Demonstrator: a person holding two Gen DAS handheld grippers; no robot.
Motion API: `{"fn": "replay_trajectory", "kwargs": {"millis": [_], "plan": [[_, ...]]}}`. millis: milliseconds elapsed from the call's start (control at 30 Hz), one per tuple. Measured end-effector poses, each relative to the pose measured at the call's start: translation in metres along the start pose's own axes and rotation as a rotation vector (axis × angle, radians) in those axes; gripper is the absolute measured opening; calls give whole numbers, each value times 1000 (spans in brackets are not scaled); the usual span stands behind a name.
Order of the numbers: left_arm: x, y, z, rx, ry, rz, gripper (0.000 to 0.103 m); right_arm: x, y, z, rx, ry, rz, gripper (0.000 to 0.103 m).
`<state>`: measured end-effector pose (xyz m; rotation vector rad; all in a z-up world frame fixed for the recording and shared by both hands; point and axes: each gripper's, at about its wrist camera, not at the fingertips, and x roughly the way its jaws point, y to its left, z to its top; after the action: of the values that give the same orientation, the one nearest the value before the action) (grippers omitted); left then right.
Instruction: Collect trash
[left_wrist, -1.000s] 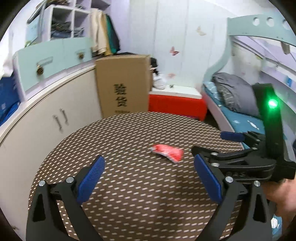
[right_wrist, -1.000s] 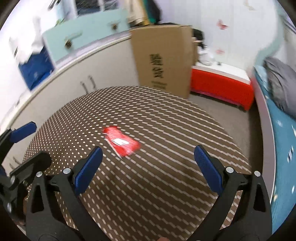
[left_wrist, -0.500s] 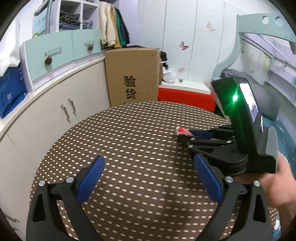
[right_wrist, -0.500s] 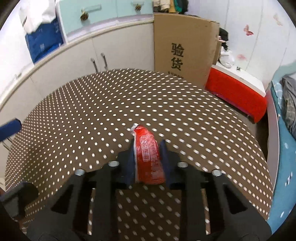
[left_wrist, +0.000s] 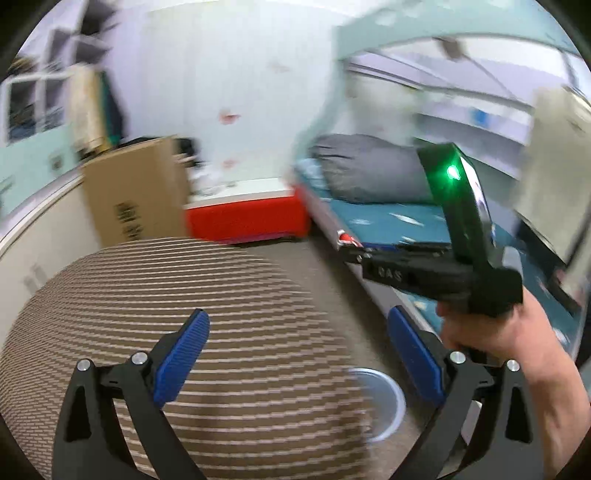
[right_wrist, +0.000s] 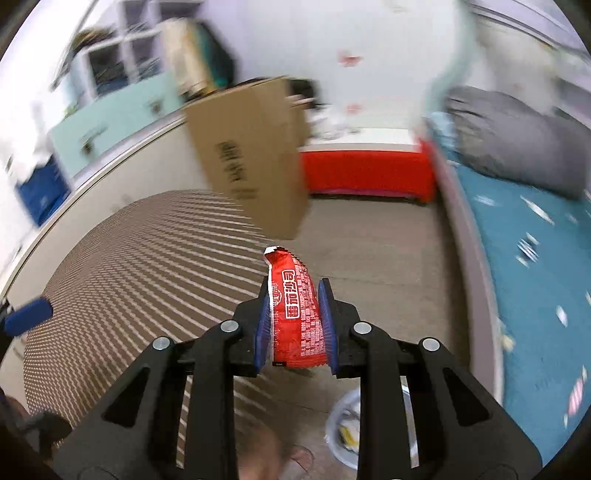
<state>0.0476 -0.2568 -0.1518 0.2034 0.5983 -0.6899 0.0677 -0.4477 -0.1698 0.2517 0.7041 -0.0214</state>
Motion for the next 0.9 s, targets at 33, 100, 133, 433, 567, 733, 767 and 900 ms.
{"fn": "replay_trajectory", "kwargs": {"millis": [33,100,133,433,567,733,767,900], "plan": [[8,-26,-4,26,14,-36,95,-13,-23,-9,31,-7,-32,24],[22,-60,-13,52,40,-80,95,-32,-65,-31,86,-12,-92,24],[30,-77,-19,68,52,-101,95,-37,-76,-40,107,-11,-107,24],[177,-145,-131,45,303,-80,95,-23,-192,-150,310,84,-179,24],[260,-119,-211,-69,472,59,95,15,-208,-185,347,148,-160,24],[344,-83,-299,-169,662,256,93,69,-212,-226,385,227,-120,24],[360,-76,-314,-189,705,292,87,74,-215,-232,392,235,-114,24],[399,-52,-354,-314,815,325,66,95,-220,-246,407,264,-94,24]]}}
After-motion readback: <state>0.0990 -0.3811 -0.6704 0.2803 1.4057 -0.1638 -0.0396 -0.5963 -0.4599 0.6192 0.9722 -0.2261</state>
